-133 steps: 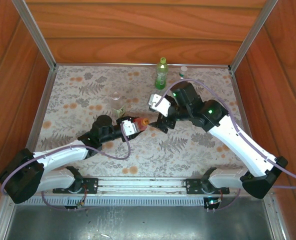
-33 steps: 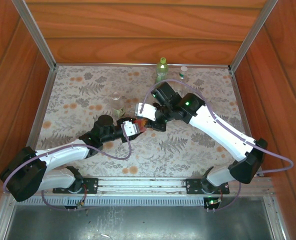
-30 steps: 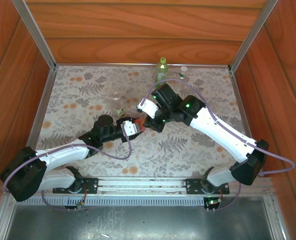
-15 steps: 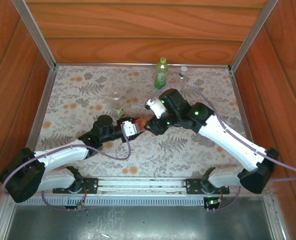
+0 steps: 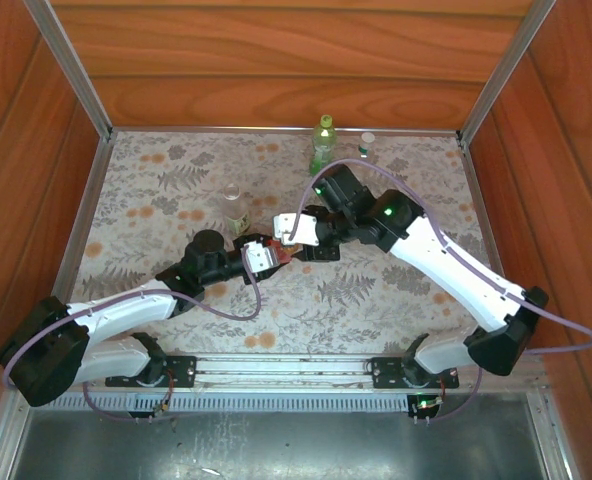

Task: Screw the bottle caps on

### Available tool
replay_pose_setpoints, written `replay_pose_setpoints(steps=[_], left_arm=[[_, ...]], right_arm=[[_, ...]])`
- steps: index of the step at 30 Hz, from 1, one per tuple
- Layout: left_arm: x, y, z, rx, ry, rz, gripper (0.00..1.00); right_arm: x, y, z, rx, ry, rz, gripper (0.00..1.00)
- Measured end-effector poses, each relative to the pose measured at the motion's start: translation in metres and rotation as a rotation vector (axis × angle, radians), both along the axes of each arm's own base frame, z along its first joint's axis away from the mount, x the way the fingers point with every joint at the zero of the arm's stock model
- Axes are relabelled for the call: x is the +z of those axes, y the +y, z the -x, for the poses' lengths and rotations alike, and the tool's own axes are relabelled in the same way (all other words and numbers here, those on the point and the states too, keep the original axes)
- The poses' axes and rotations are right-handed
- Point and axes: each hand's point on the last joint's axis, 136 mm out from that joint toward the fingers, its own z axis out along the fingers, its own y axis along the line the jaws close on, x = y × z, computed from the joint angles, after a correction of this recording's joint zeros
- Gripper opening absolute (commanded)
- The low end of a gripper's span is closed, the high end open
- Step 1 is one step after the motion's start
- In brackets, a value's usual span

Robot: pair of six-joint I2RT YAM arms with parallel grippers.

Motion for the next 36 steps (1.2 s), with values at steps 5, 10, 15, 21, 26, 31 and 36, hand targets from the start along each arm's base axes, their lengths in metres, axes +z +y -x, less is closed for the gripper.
replay_pose_setpoints(steps=[5,10,15,21,26,31,36], left_arm=[[0.002,0.0,0.0,0.0,-0.005,0.005,0.56],[0.002,0.0,0.001,0.0,-0.003,0.006,0.56],[0.003,0.0,0.002,-0.006,0.005,0.012,0.56],[0.003,0.0,0.002,-0.005,0.019,0.017,0.56],[-0.005,0.004,-0.001,0.025,0.048,-0.005,0.56],[-0.009,0.004,0.001,0.021,0.054,-0.017,0.56],[-0.004,0.002,0.002,0.007,0.023,-0.008,0.56]], right_arm=[[-0.011,0.0,0.0,0.036,0.005,0.042,0.35],[-0.011,0.0,0.001,0.028,0.018,0.041,0.2],[-0.009,0.001,0.005,-0.03,0.077,0.009,0.0],[-0.01,0.004,0.003,-0.391,0.343,-0.13,0.0],[-0.018,0.008,-0.001,-0.755,0.645,-0.207,0.0],[-0.023,0.004,0.0,-0.91,0.765,-0.205,0.32],[-0.016,-0.002,0.008,-0.76,0.663,-0.199,0.55]])
